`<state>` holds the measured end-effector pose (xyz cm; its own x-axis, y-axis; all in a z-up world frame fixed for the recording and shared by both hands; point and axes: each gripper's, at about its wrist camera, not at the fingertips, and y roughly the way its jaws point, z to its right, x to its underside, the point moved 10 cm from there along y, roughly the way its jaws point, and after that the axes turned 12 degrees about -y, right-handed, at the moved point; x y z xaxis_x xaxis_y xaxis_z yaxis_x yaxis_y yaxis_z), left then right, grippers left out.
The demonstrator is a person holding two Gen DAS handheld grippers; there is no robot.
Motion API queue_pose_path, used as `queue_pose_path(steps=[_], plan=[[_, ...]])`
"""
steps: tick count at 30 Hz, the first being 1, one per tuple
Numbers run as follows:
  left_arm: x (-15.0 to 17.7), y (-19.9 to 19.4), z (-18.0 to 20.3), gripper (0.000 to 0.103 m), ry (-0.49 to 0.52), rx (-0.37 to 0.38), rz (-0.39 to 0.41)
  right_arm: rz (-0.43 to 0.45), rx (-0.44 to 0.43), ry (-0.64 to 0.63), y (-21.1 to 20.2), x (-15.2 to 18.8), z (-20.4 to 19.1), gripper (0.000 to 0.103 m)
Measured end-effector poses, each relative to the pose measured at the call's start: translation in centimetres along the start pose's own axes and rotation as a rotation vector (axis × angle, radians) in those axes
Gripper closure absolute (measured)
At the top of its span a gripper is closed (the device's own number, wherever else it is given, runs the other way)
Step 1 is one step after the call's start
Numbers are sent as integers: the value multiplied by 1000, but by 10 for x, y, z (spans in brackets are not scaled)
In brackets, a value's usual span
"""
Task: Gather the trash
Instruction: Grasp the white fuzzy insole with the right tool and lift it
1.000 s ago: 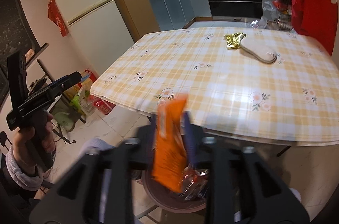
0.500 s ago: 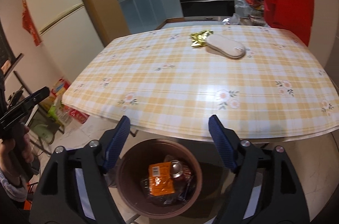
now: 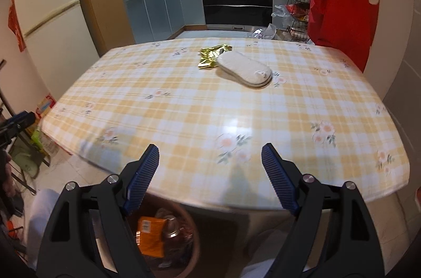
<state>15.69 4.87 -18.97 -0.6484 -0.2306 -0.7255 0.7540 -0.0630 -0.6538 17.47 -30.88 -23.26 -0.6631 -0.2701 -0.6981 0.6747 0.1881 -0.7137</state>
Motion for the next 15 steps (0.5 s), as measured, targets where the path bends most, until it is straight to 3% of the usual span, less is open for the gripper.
queue_pose_path(steps=[4, 10, 15], plan=[[-11, 30, 10, 6, 15, -9, -12, -30, 14, -68, 45, -21, 19, 23], [-33, 81, 24, 6, 15, -10, -32, -115, 35, -205, 155, -63, 41, 26], [-53, 122, 36, 6, 26, 2, -39, -181, 53, -248, 231, -89, 57, 26]])
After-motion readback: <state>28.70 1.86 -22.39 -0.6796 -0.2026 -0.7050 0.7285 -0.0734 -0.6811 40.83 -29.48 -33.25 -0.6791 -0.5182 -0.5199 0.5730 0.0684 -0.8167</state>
